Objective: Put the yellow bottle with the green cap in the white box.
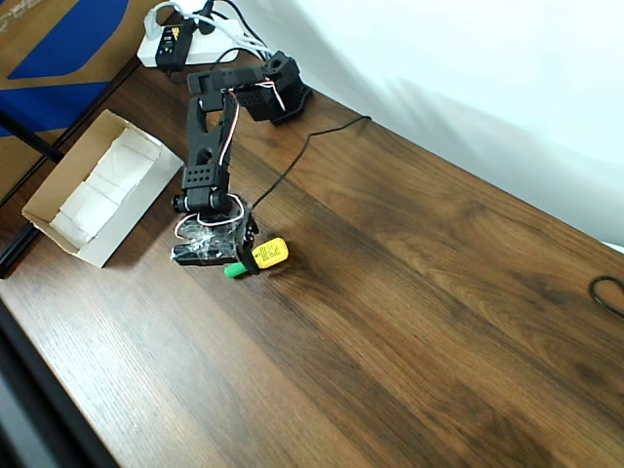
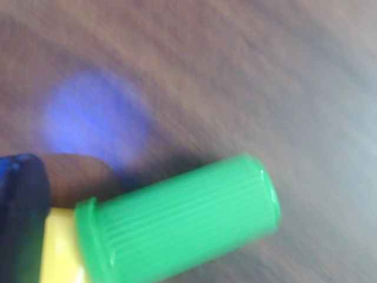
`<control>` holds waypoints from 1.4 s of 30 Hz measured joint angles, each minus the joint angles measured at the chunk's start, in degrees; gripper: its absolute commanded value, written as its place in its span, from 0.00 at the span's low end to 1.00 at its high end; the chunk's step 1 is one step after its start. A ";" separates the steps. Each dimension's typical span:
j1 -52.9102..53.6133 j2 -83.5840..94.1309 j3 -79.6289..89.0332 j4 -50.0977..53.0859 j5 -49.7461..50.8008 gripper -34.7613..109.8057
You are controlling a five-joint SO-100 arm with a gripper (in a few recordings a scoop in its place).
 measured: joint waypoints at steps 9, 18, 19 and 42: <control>0.00 0.09 0.70 0.26 -2.02 0.47; -1.41 0.09 2.20 3.16 -5.19 0.45; -1.41 0.09 2.20 3.16 -5.80 0.45; -2.29 0.26 4.31 5.19 -7.65 0.24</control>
